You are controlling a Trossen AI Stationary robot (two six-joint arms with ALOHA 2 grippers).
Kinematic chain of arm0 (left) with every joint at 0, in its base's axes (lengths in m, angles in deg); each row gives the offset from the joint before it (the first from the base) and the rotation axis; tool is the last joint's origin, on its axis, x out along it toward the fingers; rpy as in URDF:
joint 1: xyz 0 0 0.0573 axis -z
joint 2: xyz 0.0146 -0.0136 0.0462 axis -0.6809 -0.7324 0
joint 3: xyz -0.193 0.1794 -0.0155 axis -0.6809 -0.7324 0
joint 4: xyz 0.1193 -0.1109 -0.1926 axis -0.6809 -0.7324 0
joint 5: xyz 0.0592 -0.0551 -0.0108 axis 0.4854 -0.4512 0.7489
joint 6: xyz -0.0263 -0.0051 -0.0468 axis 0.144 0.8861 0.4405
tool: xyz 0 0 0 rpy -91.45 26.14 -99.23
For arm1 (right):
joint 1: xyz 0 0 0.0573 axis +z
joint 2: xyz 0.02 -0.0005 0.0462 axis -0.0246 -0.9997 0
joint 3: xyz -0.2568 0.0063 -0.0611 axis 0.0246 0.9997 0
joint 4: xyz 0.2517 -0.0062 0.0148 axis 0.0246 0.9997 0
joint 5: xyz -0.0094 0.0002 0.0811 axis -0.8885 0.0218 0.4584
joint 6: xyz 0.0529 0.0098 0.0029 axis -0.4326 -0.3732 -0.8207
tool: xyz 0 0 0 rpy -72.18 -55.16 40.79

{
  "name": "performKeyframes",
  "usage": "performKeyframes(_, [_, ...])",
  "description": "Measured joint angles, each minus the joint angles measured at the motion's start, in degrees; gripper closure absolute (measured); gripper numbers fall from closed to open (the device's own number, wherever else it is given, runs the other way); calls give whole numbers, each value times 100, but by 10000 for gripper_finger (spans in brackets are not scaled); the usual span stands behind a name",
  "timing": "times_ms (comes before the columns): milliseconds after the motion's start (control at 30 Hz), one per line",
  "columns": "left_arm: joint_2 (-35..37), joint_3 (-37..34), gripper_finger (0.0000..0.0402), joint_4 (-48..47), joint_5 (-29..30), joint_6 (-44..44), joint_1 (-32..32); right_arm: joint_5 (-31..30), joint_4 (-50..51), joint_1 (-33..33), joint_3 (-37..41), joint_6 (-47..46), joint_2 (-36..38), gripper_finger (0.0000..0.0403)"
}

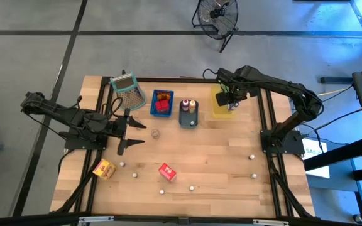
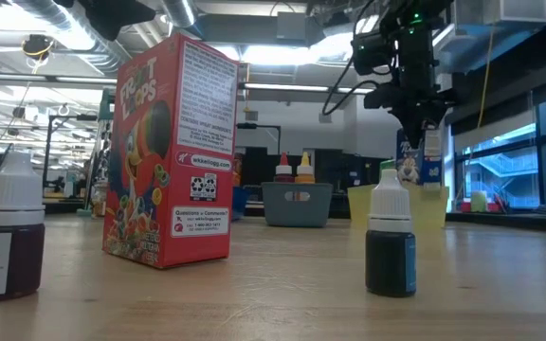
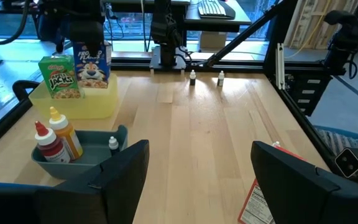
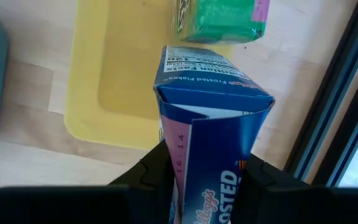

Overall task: Pick & Place Kitchen Items
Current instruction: Put the blue cereal box into the yellow bin

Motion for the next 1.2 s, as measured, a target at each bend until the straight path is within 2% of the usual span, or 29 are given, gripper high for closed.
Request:
performKeyframes(533, [-1,0,123,0,0,2,-1,13,-22,0,0,5,-33,290])
performKeyframes(900, [0,0,123,0,-2,2,-1,-37,-22,0,0,78,-33,233])
performKeyframes(1200, [-2,0,123,-1,-1,2,-1,-37,-35,0,0,39,-33,225])
